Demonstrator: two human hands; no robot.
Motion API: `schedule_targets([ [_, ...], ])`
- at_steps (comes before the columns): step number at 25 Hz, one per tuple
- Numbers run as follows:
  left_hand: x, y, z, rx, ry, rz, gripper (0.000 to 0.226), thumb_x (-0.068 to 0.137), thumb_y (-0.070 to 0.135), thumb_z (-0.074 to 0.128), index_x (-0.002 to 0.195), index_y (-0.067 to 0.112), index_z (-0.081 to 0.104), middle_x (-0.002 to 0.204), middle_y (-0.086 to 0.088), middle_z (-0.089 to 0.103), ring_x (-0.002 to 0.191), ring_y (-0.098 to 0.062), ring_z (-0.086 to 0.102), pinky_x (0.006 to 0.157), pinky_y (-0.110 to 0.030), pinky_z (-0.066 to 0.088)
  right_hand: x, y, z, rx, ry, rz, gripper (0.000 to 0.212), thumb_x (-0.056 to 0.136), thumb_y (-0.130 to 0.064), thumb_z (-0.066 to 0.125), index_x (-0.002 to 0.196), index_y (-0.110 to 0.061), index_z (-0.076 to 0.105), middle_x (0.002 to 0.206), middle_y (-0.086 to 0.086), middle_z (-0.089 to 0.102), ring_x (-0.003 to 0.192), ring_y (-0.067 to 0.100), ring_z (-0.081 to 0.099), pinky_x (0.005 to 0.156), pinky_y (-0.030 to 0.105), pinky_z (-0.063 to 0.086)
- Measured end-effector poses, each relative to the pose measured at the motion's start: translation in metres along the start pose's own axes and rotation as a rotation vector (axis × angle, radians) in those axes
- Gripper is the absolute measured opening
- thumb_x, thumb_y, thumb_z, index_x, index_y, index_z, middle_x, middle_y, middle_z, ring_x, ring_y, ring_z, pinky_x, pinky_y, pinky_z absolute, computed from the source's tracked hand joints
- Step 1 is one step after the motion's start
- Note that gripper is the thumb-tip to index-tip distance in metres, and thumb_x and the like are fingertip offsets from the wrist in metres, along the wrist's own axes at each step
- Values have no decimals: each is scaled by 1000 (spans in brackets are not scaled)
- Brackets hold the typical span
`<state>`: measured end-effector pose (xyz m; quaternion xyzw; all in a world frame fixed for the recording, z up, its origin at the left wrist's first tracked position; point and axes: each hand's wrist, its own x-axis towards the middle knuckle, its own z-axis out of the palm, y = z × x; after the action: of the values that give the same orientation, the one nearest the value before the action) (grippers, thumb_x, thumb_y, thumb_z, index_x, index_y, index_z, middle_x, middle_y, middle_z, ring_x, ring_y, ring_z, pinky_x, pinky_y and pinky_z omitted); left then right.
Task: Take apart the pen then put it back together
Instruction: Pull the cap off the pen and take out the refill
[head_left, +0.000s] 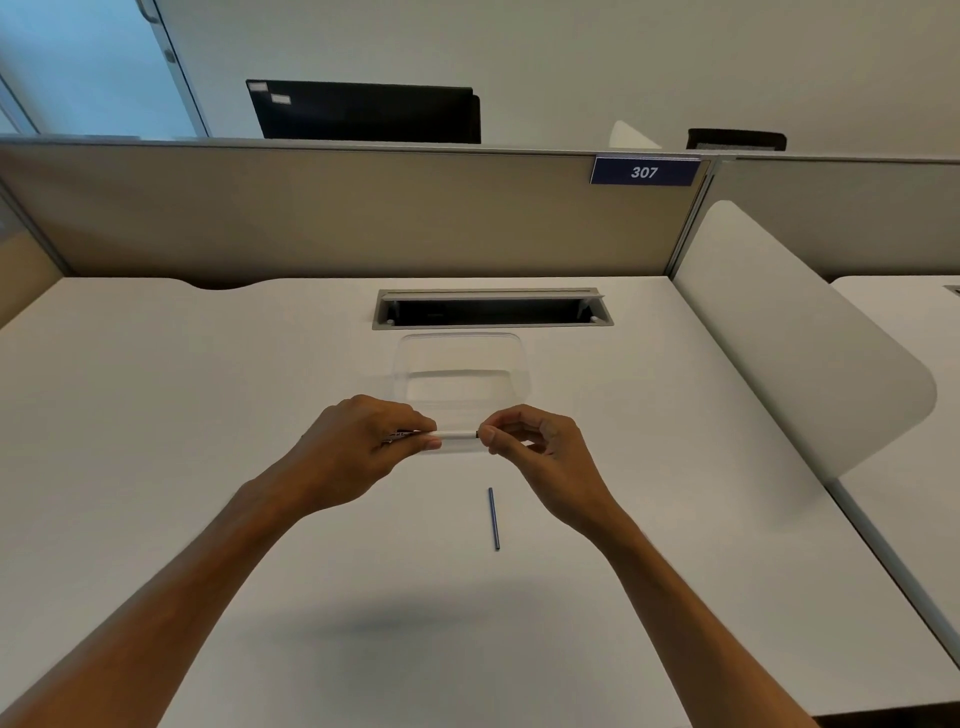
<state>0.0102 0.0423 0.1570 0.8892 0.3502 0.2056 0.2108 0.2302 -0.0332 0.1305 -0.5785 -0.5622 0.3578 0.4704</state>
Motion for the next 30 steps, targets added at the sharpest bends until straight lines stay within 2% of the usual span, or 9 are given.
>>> schedule_targets([
  [4, 1, 2, 2, 42, 11, 53, 35, 88, 48, 49, 100, 24, 70, 79, 13, 66, 67, -9, 58, 58, -37, 51, 2, 1, 6, -33, -3, 21, 34, 96, -40, 54, 80, -15, 72, 78, -1, 73, 78, 12, 68, 77, 27, 49],
  [7, 2, 5, 7, 78, 18, 93, 33, 88, 45, 49, 100, 22, 70, 79, 13, 63, 66, -8, 57, 57, -36, 53, 5, 5, 15, -40, 17, 5, 51, 99, -43, 43, 63, -14, 65, 63, 1, 67, 66, 21, 63, 70, 37, 50],
  [10, 4, 6, 9, 89, 28, 110, 31, 89, 44, 49, 100, 23, 69, 78, 15, 61, 64, -6, 56, 55, -35, 52, 8, 5, 20, -33, 61, 38, 58, 101, -42, 40, 51, -18, 54, 47, -6, 54, 51, 10, 49, 61, 31, 42],
  [12, 6, 7, 10, 96, 37, 120, 31, 89, 43, 49, 101, 23, 69, 78, 14, 62, 63, -6, 55, 54, -32, 51, 10, 4, 23, -1, 71, 86, 60, 100, -45, 41, 46, -21, 49, 43, -6, 51, 48, 8, 47, 61, 28, 43],
  [17, 13, 5, 12, 79, 34, 140, 29, 90, 37, 53, 104, 18, 70, 85, 10, 68, 66, 1, 54, 60, -16, 44, 21, 7, 30, 55, 125, 175, 62, 97, -48, 46, 43, -19, 44, 43, -3, 45, 46, 17, 42, 56, 34, 40],
  [19, 17, 3, 11, 37, 19, 138, 30, 91, 37, 52, 107, 18, 69, 89, 9, 69, 69, 1, 55, 63, -18, 46, 25, 8, 29, 80, 142, 130, 60, 99, -42, 47, 46, -14, 41, 43, -1, 41, 45, 16, 38, 53, 31, 36],
  [23, 24, 2, 10, -74, 1, 94, 37, 90, 43, 49, 114, 21, 67, 100, 11, 71, 81, -1, 63, 73, -24, 54, 31, 9, 26, 110, 159, 21, 58, 100, -33, 48, 44, -20, 37, 40, -9, 35, 41, 9, 33, 46, 20, 30],
  [26, 25, 0, 9, -135, -50, 70, 41, 89, 46, 47, 120, 25, 64, 111, 10, 70, 92, -4, 65, 83, -27, 54, 33, 10, 26, 138, 139, -14, 57, 100, -32, 48, 44, -21, 38, 39, -9, 35, 41, 8, 32, 46, 19, 30],
  [30, 28, -3, 4, -183, -144, 40, 39, 91, 45, 47, 122, 26, 62, 115, 11, 68, 95, -3, 63, 87, -25, 52, 33, 10, 27, 138, 105, -51, 58, 99, -32, 48, 44, -15, 37, 42, -4, 34, 42, 13, 30, 45, 24, 26],
])
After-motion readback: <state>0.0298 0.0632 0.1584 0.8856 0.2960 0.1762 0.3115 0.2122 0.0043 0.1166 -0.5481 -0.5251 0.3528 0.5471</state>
